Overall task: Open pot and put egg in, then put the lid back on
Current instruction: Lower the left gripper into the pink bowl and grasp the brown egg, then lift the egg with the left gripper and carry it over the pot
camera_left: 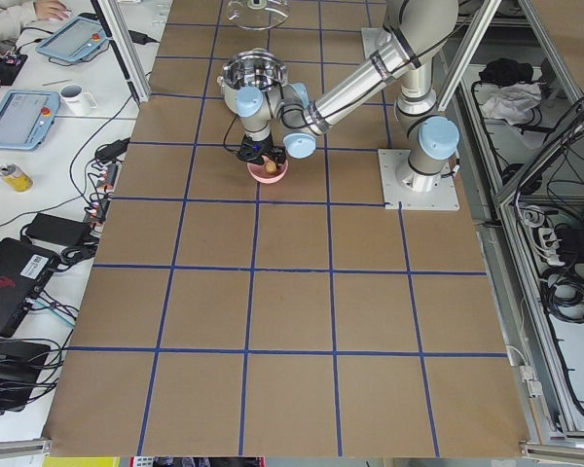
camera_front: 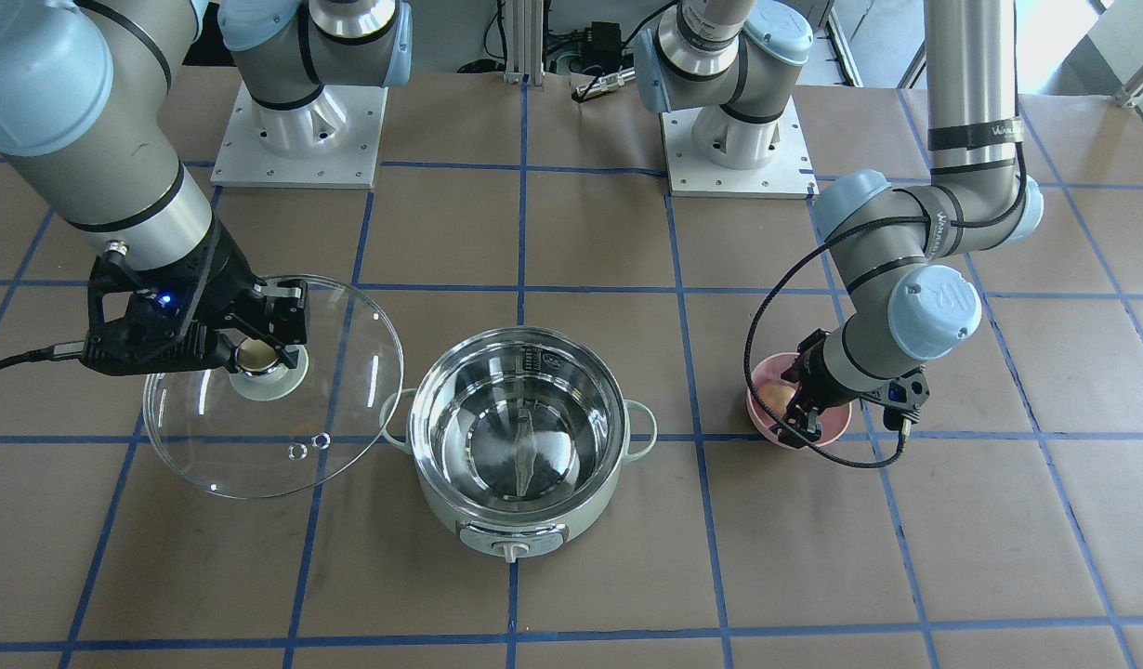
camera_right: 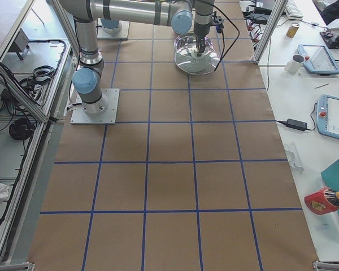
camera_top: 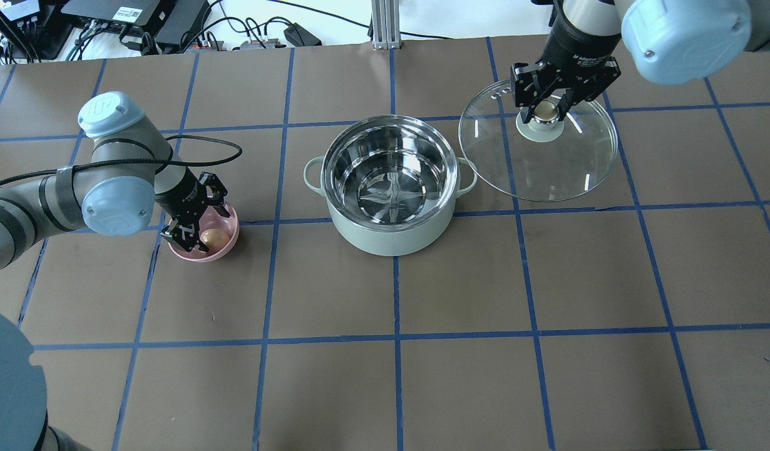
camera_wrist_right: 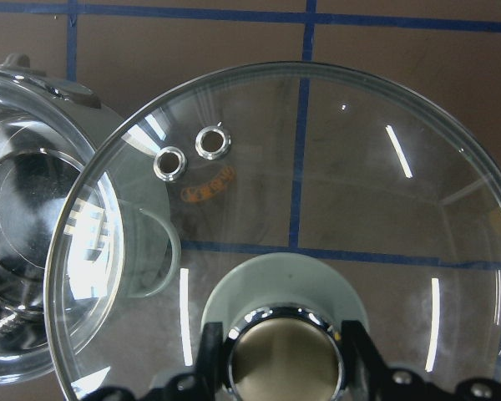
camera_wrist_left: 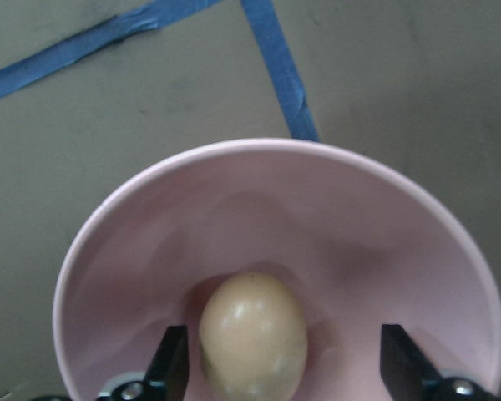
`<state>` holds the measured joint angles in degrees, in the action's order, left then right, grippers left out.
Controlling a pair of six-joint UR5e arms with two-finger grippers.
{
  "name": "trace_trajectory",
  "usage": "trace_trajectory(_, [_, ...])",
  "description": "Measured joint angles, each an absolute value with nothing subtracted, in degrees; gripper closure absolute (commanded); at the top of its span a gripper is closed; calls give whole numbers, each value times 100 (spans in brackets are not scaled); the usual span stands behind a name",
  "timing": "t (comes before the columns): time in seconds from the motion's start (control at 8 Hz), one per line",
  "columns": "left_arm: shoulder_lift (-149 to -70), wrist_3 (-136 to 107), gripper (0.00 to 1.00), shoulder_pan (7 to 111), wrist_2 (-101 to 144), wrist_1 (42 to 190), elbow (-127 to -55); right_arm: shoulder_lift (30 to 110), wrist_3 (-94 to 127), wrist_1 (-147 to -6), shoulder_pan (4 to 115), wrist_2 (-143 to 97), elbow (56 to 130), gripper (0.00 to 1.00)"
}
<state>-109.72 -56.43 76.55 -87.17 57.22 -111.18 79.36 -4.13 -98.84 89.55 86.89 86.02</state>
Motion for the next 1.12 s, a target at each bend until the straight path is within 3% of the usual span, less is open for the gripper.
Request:
trace_trajectory(0.5, [-10986,-5589,41,7655,-8715,5723,-11116,7938,-415,-9899,8956,8696,8616,100])
trace_trajectory(0.88, [-10982,-5421,65,7653,-8708,5722,-11110,7952,-433,-9877,8956,8748,8614,100])
trace_trajectory(1.12, [-10960,-5250,74,7644,-8698,5722,-11109,7953,-434,-9875,8956,8753,8616,100])
